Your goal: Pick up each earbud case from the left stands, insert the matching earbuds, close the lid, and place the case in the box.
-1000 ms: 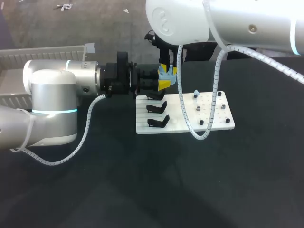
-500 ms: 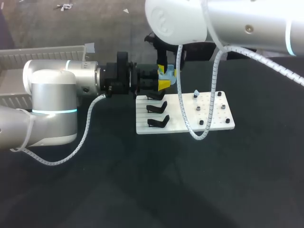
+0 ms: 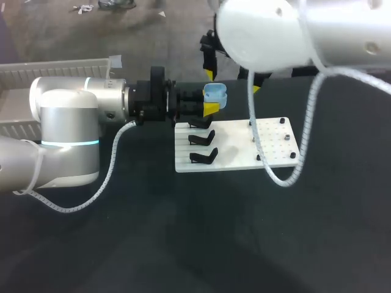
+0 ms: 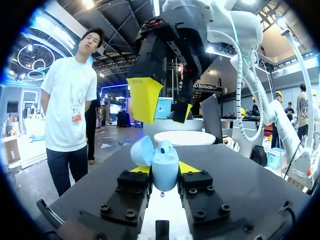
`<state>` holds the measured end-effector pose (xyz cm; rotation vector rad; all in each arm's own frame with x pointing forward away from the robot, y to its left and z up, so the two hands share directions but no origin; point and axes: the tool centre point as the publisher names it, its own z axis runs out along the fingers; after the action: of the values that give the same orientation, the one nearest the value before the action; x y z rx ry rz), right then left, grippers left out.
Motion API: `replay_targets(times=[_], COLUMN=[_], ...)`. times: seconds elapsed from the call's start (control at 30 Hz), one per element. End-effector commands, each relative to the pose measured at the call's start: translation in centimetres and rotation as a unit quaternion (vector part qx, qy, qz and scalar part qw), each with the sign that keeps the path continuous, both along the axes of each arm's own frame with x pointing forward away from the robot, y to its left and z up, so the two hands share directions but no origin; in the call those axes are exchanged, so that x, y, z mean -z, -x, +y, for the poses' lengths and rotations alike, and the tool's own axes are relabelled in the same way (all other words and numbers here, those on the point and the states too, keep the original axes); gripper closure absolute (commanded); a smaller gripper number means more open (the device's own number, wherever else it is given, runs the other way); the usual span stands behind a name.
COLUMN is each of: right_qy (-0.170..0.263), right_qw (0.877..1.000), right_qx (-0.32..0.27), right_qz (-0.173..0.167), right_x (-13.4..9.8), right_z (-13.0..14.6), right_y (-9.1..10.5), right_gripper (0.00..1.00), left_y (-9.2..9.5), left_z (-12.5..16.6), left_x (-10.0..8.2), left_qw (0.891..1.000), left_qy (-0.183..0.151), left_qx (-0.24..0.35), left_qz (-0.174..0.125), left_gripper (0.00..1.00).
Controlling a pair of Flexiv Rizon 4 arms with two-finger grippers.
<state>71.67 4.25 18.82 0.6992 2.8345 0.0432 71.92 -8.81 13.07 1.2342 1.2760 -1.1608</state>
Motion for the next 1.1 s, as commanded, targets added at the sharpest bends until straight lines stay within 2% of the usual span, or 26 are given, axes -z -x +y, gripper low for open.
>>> replay_targets(times=[0.03, 0.27, 0.5, 0.73, 0.83, 0.87, 1.1], right_qy=[-0.048, -0.056, -0.067, -0.073, -0.064, -0.042, -0.042], right_qw=[0.992, 0.991, 0.992, 0.993, 0.992, 0.993, 0.993], right_qx=[-0.006, -0.003, -0.004, -0.04, -0.063, -0.061, -0.061], right_qz=[-0.113, -0.118, -0.103, -0.085, -0.085, -0.093, -0.093], right_x=[0.6, 1.5, 4.1, 7.2, 8.4, 8.9, 8.9], right_z=[-4.0, -5.9, -7.3, -7.4, -7.1, -7.1, -7.1], right_y=[2.6, 1.6, -0.1, -1.9, -2.4, -2.6, -2.6], right_gripper=[0.0, 0.0, 0.0, 0.0, 0.0, 0.0, 0.0], left_y=[0.0, 0.0, 0.0, 0.0, 0.0, 0.0, 0.0], left_z=[0.0, 0.0, 0.0, 0.0, 0.0, 0.0, 0.0], left_x=[0.0, 0.0, 0.0, 0.0, 0.0, 0.0, 0.0], left_qw=[1.0, 1.0, 1.0, 1.0, 1.0, 1.0, 1.0], left_qy=[0.0, 0.0, 0.0, 0.0, 0.0, 0.0, 0.0], left_qx=[-0.001, -0.001, -0.001, -0.001, -0.001, -0.001, -0.001], left_qz=[0.0, 0.0, 0.0, 0.0, 0.0, 0.0, 0.0], left_gripper=[1.0, 1.0, 1.0, 1.0, 1.0, 1.0, 1.0])
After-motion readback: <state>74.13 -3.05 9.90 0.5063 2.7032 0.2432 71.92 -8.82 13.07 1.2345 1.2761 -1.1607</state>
